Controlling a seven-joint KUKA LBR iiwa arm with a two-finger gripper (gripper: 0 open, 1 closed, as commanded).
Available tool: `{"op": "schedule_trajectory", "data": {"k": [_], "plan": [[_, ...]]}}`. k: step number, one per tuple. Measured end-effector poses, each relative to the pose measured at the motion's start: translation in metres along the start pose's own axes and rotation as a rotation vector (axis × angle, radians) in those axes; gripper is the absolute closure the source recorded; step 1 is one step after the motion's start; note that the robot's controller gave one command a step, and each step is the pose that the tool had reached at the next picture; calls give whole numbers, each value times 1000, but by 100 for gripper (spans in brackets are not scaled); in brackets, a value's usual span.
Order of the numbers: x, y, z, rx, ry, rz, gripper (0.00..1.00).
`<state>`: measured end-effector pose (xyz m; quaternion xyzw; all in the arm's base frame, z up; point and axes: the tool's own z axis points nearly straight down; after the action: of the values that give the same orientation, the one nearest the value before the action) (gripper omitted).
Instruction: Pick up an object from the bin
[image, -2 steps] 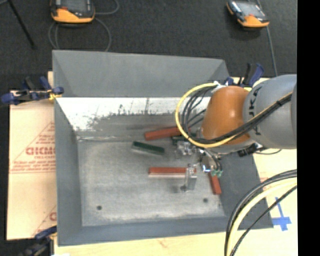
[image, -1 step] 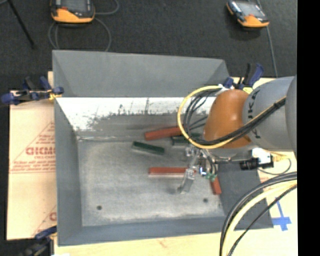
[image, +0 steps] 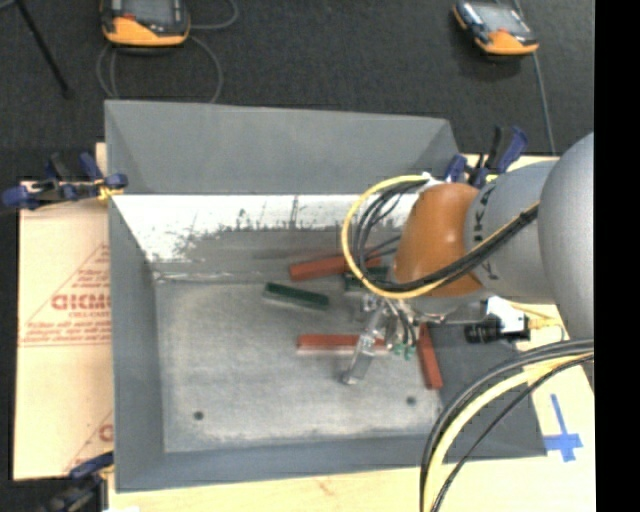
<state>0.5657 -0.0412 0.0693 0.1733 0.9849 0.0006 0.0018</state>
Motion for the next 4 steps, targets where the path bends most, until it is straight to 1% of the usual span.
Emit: {"op": "schedule_trajectory", "data": {"k": [1, 2, 3, 4], "plan": [[-2, -1, -1, 1, -3, -4, 0], [-2, -1, -1, 2, -3, -6, 100], [-5, -1, -62, -1, -6, -10, 100], [-7, -1, -110, -1, -6, -16, 100]]}}
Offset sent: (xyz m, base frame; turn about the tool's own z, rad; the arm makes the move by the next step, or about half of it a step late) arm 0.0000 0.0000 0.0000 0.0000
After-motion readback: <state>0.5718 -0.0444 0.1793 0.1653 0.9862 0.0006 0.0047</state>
